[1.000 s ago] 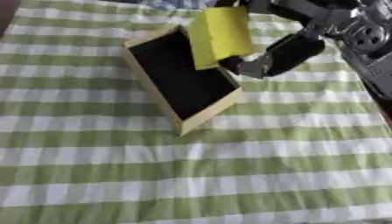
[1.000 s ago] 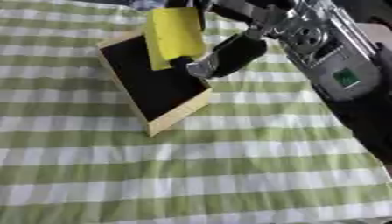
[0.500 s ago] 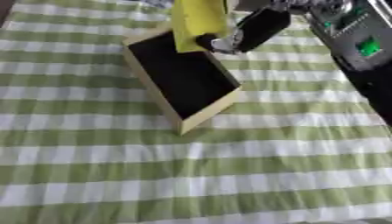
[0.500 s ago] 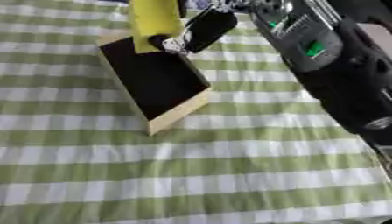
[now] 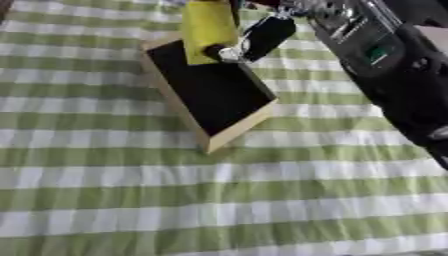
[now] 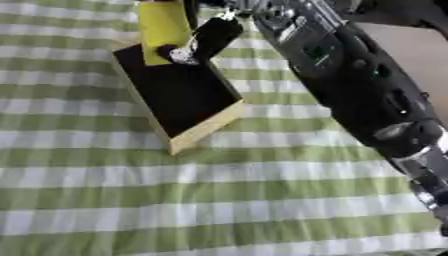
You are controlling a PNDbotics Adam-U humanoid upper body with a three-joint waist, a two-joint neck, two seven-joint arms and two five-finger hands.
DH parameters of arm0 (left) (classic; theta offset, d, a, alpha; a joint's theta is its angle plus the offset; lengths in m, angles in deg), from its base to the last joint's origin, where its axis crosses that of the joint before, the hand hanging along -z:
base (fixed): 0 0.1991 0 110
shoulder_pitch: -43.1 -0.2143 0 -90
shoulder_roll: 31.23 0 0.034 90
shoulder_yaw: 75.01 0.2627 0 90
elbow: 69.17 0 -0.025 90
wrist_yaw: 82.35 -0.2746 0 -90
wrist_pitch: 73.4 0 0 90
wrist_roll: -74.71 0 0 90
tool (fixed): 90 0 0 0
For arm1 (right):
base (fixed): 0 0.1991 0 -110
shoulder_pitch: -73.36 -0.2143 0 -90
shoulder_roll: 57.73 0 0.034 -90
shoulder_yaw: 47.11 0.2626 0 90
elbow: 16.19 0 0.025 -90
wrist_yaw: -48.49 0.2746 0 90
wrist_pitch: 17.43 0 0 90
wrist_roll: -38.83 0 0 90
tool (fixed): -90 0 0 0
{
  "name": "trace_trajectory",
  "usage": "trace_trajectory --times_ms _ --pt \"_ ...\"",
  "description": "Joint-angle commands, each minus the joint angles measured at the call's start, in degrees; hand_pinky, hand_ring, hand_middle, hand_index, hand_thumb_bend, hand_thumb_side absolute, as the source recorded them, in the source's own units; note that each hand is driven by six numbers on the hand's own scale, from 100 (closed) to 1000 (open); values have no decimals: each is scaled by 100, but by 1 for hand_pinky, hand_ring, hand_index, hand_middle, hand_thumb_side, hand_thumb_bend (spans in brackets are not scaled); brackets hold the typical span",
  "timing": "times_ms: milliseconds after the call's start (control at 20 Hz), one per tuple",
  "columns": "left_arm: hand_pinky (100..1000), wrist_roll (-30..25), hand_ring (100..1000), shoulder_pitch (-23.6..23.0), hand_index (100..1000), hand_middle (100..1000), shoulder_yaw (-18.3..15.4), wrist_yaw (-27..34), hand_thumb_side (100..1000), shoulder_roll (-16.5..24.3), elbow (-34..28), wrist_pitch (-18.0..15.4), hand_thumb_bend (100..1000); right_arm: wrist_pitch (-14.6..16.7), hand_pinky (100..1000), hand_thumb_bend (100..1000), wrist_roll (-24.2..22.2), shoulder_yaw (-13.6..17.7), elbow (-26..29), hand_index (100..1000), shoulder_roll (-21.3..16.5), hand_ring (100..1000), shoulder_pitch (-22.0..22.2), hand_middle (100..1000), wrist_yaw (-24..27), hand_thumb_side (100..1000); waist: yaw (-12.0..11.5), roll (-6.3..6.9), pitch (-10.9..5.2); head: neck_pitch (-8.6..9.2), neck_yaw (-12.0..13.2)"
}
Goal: Pick up objects on the table and place them in the box.
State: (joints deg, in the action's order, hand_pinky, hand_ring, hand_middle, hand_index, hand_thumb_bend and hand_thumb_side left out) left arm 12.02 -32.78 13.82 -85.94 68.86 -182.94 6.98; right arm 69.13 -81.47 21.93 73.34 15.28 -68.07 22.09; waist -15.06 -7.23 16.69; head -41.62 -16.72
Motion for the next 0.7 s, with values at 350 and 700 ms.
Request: trace_trajectory --times_ms 350,700 --pt "641 4 707 67 776 633 -25 7 1000 26 -83 -28 821 344 686 100 4 6 -553 653 49 511 -65 533 -243 377 -43 60 -26 53 -46" --pt "640 4 707 69 776 632 -27 9 1000 14 -83 -21 819 655 815 153 -212 22 -809 783 117 765 -79 742 -282 416 -65 72 15 34 -85"
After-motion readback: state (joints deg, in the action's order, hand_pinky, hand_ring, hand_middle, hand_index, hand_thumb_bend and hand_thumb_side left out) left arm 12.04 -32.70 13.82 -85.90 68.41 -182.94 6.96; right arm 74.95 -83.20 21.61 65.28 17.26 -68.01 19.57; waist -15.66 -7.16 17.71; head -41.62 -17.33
